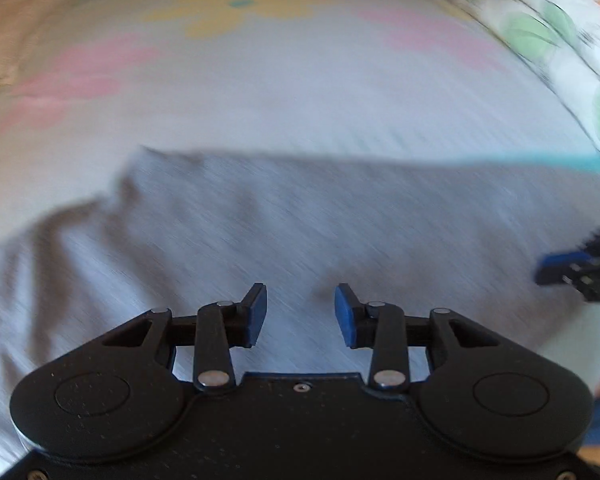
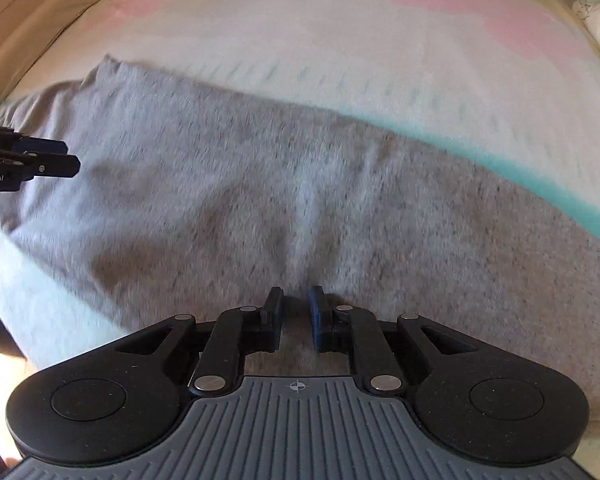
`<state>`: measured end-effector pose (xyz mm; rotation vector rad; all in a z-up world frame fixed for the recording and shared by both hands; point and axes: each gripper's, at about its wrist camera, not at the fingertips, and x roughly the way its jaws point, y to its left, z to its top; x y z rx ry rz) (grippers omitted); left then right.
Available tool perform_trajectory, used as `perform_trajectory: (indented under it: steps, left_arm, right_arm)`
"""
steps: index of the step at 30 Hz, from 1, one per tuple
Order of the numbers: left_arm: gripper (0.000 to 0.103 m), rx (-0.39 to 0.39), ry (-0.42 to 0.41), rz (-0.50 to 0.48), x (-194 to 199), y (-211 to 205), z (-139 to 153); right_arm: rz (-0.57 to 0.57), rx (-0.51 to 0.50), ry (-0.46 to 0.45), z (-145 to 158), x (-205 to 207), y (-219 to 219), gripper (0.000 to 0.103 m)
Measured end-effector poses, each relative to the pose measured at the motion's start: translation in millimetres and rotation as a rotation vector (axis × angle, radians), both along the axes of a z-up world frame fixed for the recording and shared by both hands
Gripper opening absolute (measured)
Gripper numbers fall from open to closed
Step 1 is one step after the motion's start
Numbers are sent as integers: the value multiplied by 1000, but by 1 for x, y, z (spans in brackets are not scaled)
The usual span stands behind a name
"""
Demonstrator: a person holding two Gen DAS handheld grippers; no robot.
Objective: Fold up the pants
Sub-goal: 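Move the right gripper to the trouser cuff and close on it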
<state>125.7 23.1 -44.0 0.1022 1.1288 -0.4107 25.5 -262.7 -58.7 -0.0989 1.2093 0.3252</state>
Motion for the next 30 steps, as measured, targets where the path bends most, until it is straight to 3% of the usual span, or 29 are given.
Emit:
perform_trajectory:
  steps: [4,5,7,10,13,15,17,21,25,27,30]
  left_arm:
    - [49,68,84,-110,-36,-20,-18]
    - [49,89,54,-129,-44,-22,-18]
    - [49,126,52,-155,-49,-25,-15]
    - [44,77,123,-77,-41,-21,-4]
    - [44,53,28,-37,-44,-34,18]
    - [46,53,-50,-47,-44,-57,28]
    - [47,16,-80,-59,-42,-79,35]
    - [48,-48,-58,-88,-40,-124,29]
    - [48,-12,5,-142,-41,-156,4]
    - [46,-2,77,-184,-46,-160,-17]
    - [47,-2,31,-202,-57,-157,-17]
  right_arm:
    - [-4,13,55,7,-20,-16,14]
    - [-18,20,54,10,-23,-22,14]
    - [-49,30,18,21,-26,-35,14]
    - [-165,67,-95,47,-27,-70,15]
    - [-357,111,-179,67,-26,-128,25]
    - [-497,125,-204,70,-27,-164,26]
    - [-623,156,-201,69,-31,-199,27]
    - [-775,157,-177,58,-43,-245,28]
    - [-846,204,-123,40,-57,-270,30]
    - [-866,221,-109,33,-63,-279,37]
    - [-881,213,-107,25,-66,-286,43]
